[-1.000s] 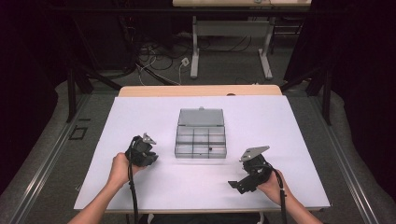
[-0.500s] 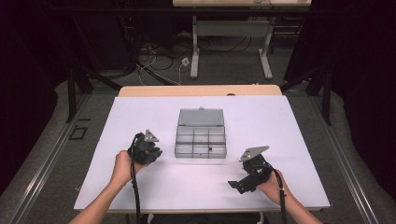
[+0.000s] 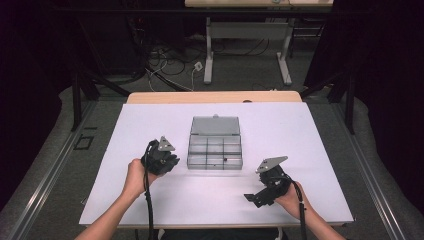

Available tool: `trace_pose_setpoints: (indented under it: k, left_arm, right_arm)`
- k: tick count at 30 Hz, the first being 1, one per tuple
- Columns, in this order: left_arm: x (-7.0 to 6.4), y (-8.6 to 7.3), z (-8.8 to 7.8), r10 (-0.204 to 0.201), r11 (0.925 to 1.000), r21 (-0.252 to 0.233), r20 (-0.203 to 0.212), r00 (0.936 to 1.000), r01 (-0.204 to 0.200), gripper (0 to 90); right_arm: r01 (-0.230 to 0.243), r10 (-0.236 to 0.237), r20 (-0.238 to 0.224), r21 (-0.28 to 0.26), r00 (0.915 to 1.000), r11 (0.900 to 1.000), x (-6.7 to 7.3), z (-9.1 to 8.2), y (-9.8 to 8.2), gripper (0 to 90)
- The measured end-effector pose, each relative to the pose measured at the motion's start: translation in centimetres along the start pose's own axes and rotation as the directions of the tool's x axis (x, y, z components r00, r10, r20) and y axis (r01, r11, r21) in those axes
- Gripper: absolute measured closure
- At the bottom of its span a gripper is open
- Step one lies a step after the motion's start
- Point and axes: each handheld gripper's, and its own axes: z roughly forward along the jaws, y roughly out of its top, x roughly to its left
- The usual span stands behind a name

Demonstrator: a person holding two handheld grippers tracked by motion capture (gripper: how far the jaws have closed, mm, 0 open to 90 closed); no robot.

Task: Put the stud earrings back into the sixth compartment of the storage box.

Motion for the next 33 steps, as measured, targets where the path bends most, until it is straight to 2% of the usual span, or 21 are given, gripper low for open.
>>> trace_pose_setpoints:
  k: [11, 17, 28, 33]
  left_arm:
    - [-1.0, 1.1, -0.4, 0.052, 0.9985, -0.019, -0.002, 0.9987, -0.052, 79.2]
    - [-1.2, 1.5, -0.4, 0.067, 0.9974, -0.028, -0.012, 0.9977, -0.067, 79.1]
    - [-2.1, 3.5, 0.1, 0.11, 0.9928, -0.049, -0.002, 0.994, -0.11, 79.1]
    - [-2.6, 4.4, 0.4, 0.116, 0.991, -0.067, 0.003, 0.9932, -0.116, 79.1]
  right_arm:
    - [-0.006, 0.006, 0.001, 0.004, 1.0, 1.0, 0.1, 0.0, 0.0, 0.6]
    - [0.001, -0.001, 0.006, -0.005, 1.0, 1.0, 0.0, 0.0, 0.0, 0.7]
    - [0.001, -0.001, 0.005, -0.003, 1.0, 1.0, 0.0, 0.0, 0.0, 0.6]
    - [0.002, -0.002, 0.004, -0.003, 1.0, 1.0, 0.0, 0.0, 0.0, 0.7]
